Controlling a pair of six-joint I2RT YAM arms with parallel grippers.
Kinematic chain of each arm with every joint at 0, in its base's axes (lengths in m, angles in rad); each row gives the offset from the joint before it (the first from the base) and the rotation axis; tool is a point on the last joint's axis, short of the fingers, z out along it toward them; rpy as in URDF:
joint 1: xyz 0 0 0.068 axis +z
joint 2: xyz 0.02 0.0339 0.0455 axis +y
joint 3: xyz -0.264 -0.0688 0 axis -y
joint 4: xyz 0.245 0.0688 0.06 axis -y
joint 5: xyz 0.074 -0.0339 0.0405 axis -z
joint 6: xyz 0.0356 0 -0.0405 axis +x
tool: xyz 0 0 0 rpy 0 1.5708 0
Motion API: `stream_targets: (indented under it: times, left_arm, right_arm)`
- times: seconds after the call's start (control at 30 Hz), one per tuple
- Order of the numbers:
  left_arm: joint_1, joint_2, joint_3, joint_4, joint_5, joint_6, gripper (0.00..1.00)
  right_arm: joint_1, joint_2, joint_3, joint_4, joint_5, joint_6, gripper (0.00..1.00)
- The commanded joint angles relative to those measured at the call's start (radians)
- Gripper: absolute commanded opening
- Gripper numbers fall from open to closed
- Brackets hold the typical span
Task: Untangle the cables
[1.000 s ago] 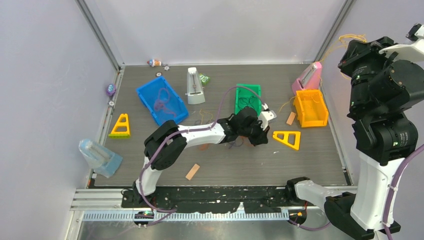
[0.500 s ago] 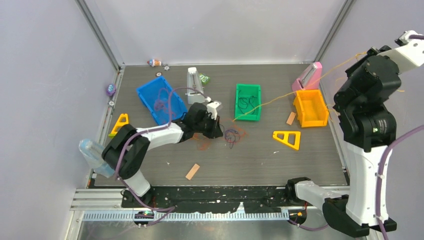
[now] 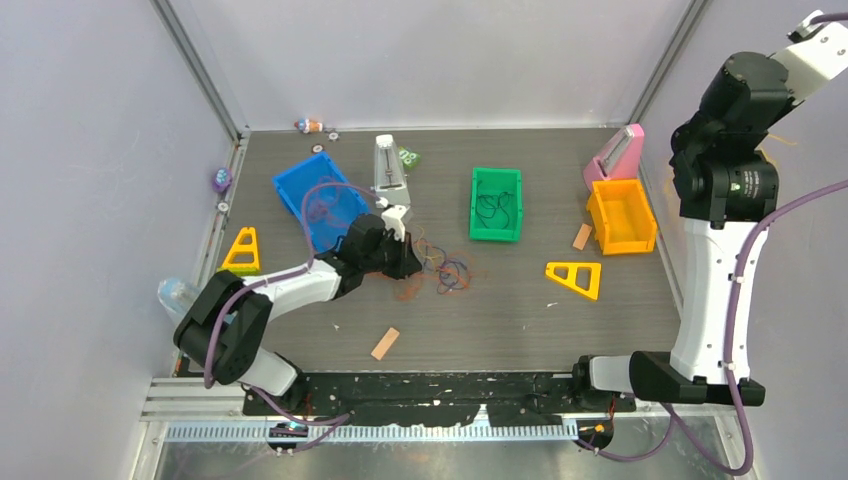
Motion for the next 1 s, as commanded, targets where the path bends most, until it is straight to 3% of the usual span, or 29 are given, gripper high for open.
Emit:
stream_targets:
  times: [0.0, 0.37, 0.67, 0.97]
  left_arm:
    - [0.016, -0.05, -0.01, 0.059, 0.001, -0.002, 0.0]
    - [0.014, -0.078, -0.062, 0.201, 0.122, 0.017, 0.0]
    - [0.002, -0.068, -0.085, 0.281, 0.186, 0.022, 0.0]
    - [-0.001, -0.127, -0.068, 0.167, 0.187, 0.002, 0.0]
  right_arm:
    - [-0.019, 0.016, 0.098, 0.006, -0.059, 0.02, 0.05]
    - [-0.147, 0.098, 0.003, 0.005, -0.213, 0.177, 0.05]
    - [-0.163, 0.198, 0.046, 0.015, -0.276, 0.173, 0.05]
    - [-0.164, 0.243, 0.028, 0.039, -0.324, 0.147, 0.05]
